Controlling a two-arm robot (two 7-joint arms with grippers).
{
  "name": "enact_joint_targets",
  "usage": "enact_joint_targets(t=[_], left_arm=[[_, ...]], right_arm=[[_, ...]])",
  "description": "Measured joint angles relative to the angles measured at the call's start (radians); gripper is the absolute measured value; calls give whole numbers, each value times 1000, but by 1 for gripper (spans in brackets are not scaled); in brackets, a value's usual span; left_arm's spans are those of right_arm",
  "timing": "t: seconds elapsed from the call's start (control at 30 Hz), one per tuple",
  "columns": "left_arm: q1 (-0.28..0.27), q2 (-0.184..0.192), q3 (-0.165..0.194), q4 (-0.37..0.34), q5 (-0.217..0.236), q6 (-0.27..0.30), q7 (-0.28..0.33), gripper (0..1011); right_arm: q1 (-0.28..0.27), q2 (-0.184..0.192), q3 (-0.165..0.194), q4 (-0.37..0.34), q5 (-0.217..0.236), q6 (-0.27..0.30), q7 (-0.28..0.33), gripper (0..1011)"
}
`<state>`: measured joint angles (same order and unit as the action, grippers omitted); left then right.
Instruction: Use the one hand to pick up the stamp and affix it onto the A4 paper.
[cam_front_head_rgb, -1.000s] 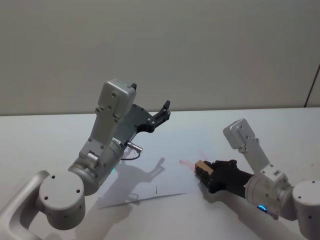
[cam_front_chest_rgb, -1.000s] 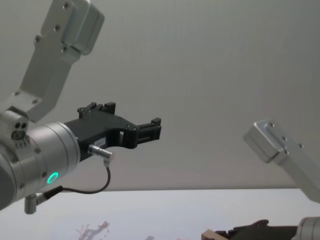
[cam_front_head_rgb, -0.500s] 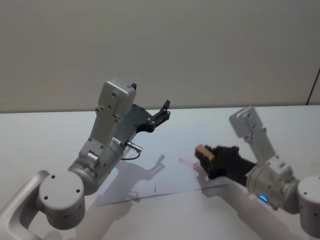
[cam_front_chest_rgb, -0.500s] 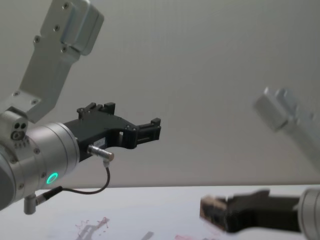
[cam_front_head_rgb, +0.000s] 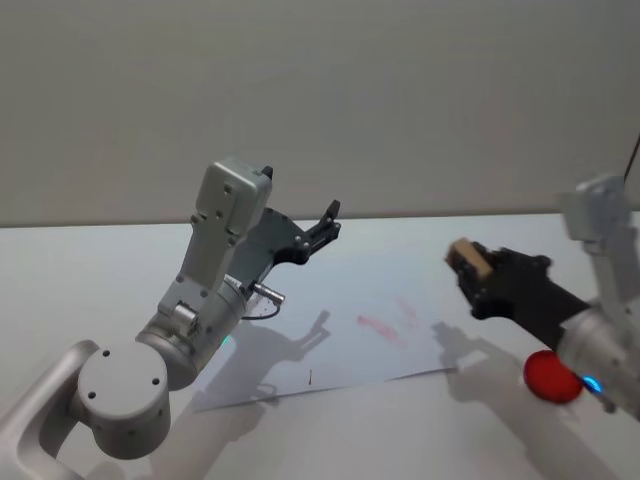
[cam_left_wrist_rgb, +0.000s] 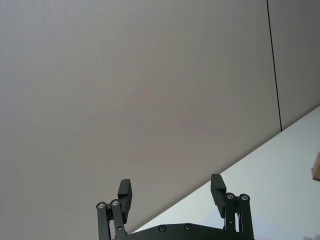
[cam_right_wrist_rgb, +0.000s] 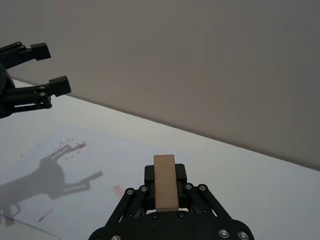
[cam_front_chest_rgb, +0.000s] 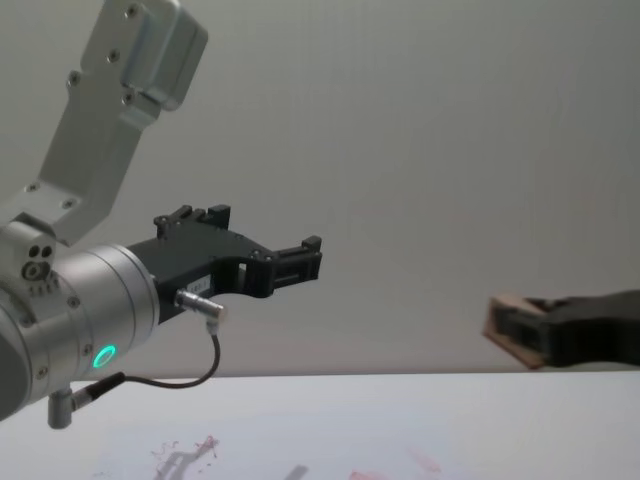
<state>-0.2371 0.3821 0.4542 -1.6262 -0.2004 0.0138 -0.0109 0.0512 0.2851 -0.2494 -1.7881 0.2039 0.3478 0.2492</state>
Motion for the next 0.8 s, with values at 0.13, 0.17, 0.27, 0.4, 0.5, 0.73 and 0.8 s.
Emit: enact_joint_targets(t=[0.13,0.17,0.27,0.4,0.5,0.73,0.8], left_arm=[[0,0,0,0,0,0,0,1001],[0,0,0,0,0,0,0,1001],[0,0,0,0,0,0,0,1001],[0,0,0,0,0,0,0,1001],[0,0,0,0,0,0,0,1001],[0,0,0,0,0,0,0,1001],[0,0,0,0,0,0,0,1001]], right_arm=[[-70,44,28,-64,48,11,-56,218],[-70,44,28,-64,48,11,-56,217],[-132,80,50,-103,86,20,-99,217],[-187,113,70,-124,112,25,-134,217],[-216,131,81,-131,124,27,-153,217],[-243,154,95,-123,128,32,-174,217],[-243,156,96,-117,125,33,-175,217]])
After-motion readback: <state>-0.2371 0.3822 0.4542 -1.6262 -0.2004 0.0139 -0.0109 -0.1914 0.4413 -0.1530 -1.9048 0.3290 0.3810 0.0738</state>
